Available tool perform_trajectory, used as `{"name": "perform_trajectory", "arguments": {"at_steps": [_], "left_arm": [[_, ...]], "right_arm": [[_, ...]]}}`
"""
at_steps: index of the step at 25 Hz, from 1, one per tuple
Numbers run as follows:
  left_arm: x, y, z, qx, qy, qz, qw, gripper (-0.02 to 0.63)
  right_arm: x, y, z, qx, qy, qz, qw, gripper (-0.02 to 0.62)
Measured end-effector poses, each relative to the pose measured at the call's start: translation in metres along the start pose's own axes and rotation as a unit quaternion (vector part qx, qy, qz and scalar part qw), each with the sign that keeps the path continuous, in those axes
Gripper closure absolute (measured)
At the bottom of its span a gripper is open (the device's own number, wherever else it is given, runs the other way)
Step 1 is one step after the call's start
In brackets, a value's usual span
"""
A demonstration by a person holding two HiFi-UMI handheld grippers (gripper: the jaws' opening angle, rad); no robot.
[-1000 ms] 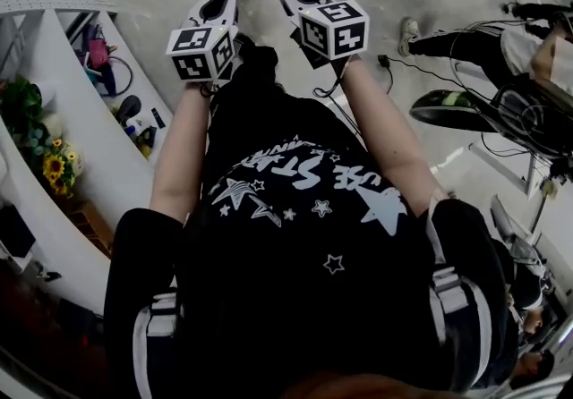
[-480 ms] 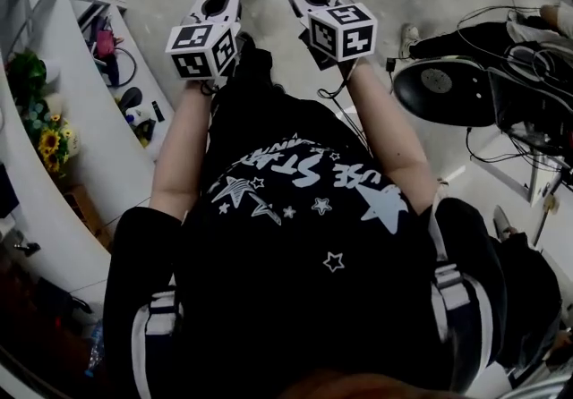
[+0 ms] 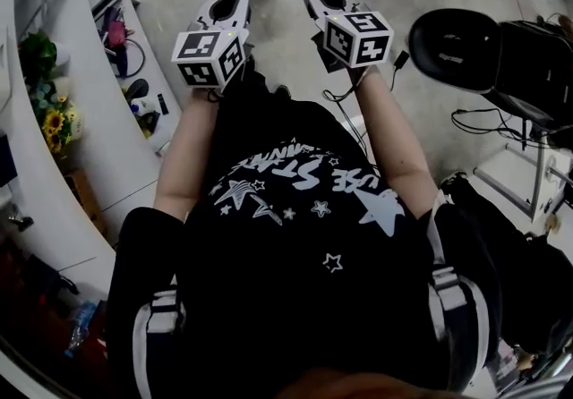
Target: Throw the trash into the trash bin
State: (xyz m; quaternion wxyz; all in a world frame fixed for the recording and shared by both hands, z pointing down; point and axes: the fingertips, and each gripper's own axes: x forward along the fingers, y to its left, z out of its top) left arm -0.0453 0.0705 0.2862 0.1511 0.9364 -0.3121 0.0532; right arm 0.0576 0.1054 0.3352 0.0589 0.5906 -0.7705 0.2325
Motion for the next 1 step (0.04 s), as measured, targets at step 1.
{"name": "perform_trajectory", "arguments": {"at_steps": [1], "left_arm": [[0.0005,-0.0030,0.0038,0.002,-0.004,0.000,1.0000,0.594]], "right_arm": [[-0.0017,-0.0023,0.0041,0.002,-0.005,0.000,1.000,0.589]]}}
